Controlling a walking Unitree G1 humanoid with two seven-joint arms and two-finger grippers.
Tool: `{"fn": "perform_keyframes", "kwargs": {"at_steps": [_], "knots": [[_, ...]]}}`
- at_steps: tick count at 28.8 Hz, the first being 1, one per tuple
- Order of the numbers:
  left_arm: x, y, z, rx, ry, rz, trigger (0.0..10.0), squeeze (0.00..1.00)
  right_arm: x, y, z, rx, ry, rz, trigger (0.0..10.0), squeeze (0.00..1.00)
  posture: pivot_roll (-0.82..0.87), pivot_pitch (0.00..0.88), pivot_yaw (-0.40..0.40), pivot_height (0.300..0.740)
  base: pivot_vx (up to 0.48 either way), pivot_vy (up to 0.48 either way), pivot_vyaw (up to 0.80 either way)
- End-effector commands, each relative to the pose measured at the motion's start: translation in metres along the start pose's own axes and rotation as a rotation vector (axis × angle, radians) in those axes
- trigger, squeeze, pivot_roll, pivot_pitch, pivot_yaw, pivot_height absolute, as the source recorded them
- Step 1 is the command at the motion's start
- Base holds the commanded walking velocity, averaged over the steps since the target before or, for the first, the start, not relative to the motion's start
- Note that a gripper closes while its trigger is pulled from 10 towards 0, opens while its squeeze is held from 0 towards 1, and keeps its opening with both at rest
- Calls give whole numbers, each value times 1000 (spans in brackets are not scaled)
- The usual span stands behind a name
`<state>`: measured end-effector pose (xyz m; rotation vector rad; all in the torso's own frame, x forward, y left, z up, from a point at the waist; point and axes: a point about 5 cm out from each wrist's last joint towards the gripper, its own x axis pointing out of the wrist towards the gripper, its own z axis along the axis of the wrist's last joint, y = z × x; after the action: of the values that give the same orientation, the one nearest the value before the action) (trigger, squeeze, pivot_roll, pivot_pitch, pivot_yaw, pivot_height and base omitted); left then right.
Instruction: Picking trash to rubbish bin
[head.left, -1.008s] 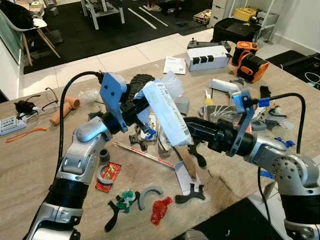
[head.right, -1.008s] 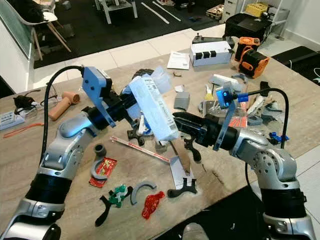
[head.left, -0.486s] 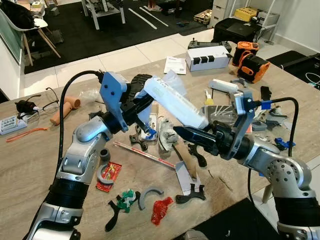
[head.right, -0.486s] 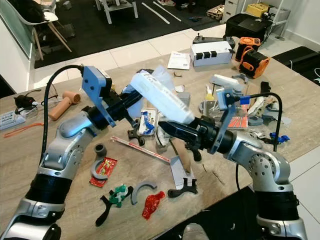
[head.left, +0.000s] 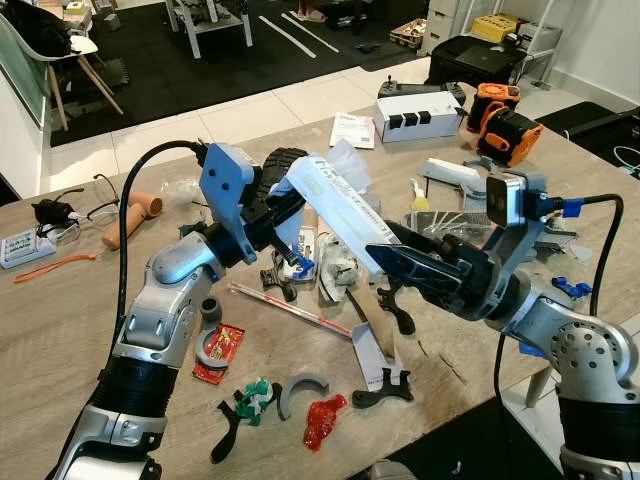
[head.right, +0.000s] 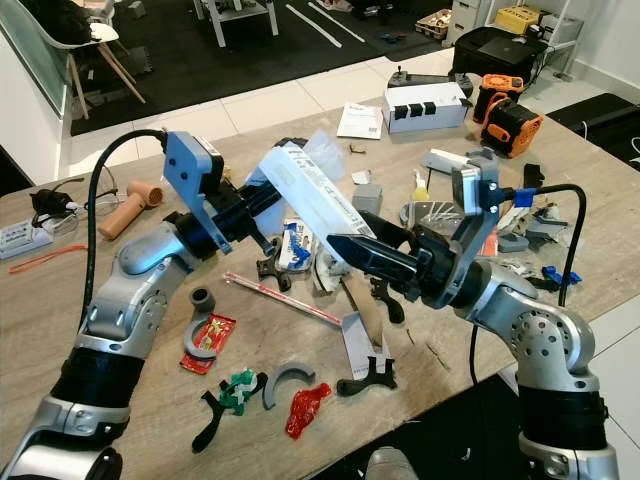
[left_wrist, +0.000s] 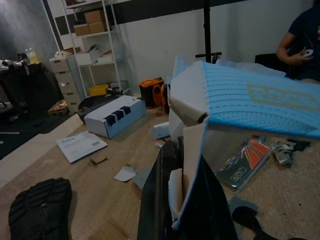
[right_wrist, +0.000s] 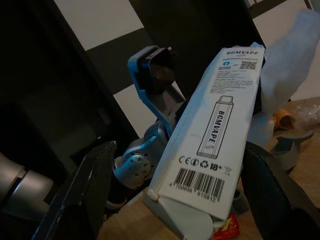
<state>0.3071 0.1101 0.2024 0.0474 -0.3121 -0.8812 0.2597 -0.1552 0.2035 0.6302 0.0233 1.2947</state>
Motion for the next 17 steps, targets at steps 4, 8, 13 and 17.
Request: {"fn": "perform_keyframes", "kwargs": {"at_steps": [4, 8, 13, 17], "knots": [[2, -3, 2, 9, -7, -13, 10000, 0, 4, -14, -13, 4, 78, -130, 10000, 1000, -108, 0, 53, 740, 0, 0, 0], [2, -3, 2, 11, -8, -15, 10000, 0, 5, -23, -17, 49, 90, -171, 10000, 0, -104, 0, 53, 740, 0, 0, 0], [2, -3, 3, 12, -9, -19, 10000, 0, 8, -23, -14, 100, 47, -134, 10000, 0, -105, 0, 55, 740, 0, 0, 0], [3, -4, 3, 13, -9, -24, 10000, 0, 13, -18, -15, 115, 47, -81, 10000, 0, -105, 0, 63, 740, 0, 0, 0]]}}
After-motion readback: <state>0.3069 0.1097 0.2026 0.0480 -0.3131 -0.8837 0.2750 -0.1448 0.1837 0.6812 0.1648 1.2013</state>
